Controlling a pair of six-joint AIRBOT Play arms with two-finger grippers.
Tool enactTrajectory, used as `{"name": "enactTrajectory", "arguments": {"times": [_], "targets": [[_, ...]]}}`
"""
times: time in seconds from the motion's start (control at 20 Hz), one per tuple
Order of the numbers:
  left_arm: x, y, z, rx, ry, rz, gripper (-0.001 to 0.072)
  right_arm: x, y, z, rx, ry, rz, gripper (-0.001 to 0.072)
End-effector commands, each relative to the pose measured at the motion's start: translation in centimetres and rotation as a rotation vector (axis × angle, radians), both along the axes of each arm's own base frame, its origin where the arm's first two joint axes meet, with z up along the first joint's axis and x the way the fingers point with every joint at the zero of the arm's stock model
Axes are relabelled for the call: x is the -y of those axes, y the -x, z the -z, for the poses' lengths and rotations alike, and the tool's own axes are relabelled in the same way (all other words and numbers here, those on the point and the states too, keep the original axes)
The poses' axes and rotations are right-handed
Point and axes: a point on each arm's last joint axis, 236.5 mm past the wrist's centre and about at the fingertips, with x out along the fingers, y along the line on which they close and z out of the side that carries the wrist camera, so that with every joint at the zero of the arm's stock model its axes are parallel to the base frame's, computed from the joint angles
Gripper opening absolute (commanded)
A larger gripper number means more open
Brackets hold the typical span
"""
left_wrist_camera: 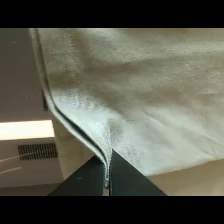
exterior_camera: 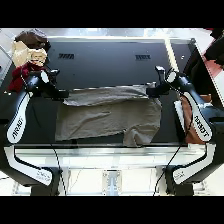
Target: Fold the shirts.
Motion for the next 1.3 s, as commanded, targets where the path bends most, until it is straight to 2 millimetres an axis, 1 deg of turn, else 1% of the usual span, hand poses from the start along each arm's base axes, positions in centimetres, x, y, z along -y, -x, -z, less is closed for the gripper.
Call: {"name": "enactTrajectory", "arguments": {"times": [0.0, 0.1, 0.15, 0.2, 0.25, 0.3, 0.35, 0.4, 0.5, 0.55, 0.6, 0.65, 0.7, 0.75, 0.8, 0.85, 0.9, 0.95, 1.0, 1.05, 1.1, 1.15, 1.25], "targets": [[0.2, 0.3, 1.1, -0.022, 0.001, -0.008, 0.0008, -0.1, 0.7, 1.3, -0.028, 0.002, 0.000, 0.0015], [0.3, 0.9, 1.5, -0.050, 0.004, -0.017, 0.0010, -0.1, 0.9, 1.3, -0.036, 0.000, 0.000, 0.0017], [0.3, 1.0, 1.3, -0.055, 0.004, -0.016, 0.0076, -0.1, 1.1, 1.1, -0.048, -0.002, 0.007, 0.0024], [0.1, 1.3, 1.0, -0.061, 0.004, -0.019, 0.0326, 0.2, 1.2, 0.8, -0.060, 0.002, 0.022, 0.0067], [-0.2, 1.4, 0.4, -0.058, 0.005, -0.030, 0.0688, 0.9, 1.5, 0.0, -0.075, 0.019, 0.019, 0.0171], [-0.7, 1.6, -0.6, -0.048, 0.006, -0.072, 0.0698, 2.1, 1.8, -1.2, -0.092, 0.052, 0.030, 0.0222], [-1.4, 1.5, -2.2, -0.018, 0.010, -0.111, 0.0698, 3.8, 2.3, -2.6, -0.104, 0.098, 0.044, 0.0222], [-2.1, 1.3, -4.2, 0.029, 0.011, -0.129, 0.0698, 5.9, 2.9, -4.6, -0.111, 0.154, 0.060, 0.0223], [-3.9, 1.3, -10.0, 0.163, 0.005, -0.165, 0.0698, 10.3, 4.8, -9.0, -0.097, 0.248, 0.110, 0.0283], [-5.1, 1.8, -13.6, 0.245, -0.015, -0.183, 0.0698, 12.0, 5.8, -11.2, -0.077, 0.263, 0.149, 0.0285], [-6.6, 2.8, -16.7, 0.319, -0.049, -0.205, 0.0698, 13.4, 7.1, -13.4, -0.051, 0.252, 0.197, 0.0347], [-8.5, 4.6, -19.1, 0.381, -0.093, -0.239, 0.0698, 14.2, 8.6, -14.9, -0.031, 0.228, 0.238, 0.0386], [-10.0, 7.1, -20.3, 0.416, -0.113, -0.284, 0.0698, 14.1, 10.4, -15.6, -0.018, 0.171, 0.274, 0.0392], [-11.3, 9.5, -20.3, 0.431, -0.116, -0.354, 0.0698, 13.3, 12.4, -15.2, -0.018, 0.100, 0.293, 0.0391], [-12.2, 12.0, -19.4, 0.431, -0.109, -0.441, 0.0698, 12.0, 14.5, -14.0, -0.046, 0.027, 0.315, 0.0391], [-12.8, 14.8, -17.6, 0.408, -0.093, -0.543, 0.0698, 10.1, 17.1, -11.9, -0.107, -0.062, 0.332, 0.0391], [-13.0, 17.2, -15.6, 0.378, -0.074, -0.630, 0.0698, 7.7, 19.7, -9.7, -0.190, -0.154, 0.330, 0.0391], [-12.6, 19.2, -13.7, 0.350, -0.049, -0.691, 0.0698, 4.7, 22.8, -7.4, -0.291, -0.254, 0.287, 0.0391], [-12.1, 20.5, -12.2, 0.328, -0.027, -0.721, 0.0698, 2.1, 25.4, -5.7, -0.388, -0.347, 0.265, 0.0391], [-11.3, 21.6, -10.7, 0.305, -0.006, -0.734, 0.0697, -0.2, 27.4, -4.2, -0.458, -0.438, 0.259, 0.0391], [-10.6, 22.6, -9.4, 0.282, 0.005, -0.737, 0.0697, -1.5, 28.7, -2.8, -0.491, -0.488, 0.272, 0.0392], [-10.2, 23.4, -8.3, 0.261, 0.007, -0.738, 0.0697, -2.2, 29.4, -1.2, -0.500, -0.510, 0.306, 0.0392], [-9.7, 24.2, -6.9, 0.229, 0.015, -0.740, 0.0697, -3.2, 29.7, 1.0, -0.484, -0.552, 0.386, 0.0392]]}}
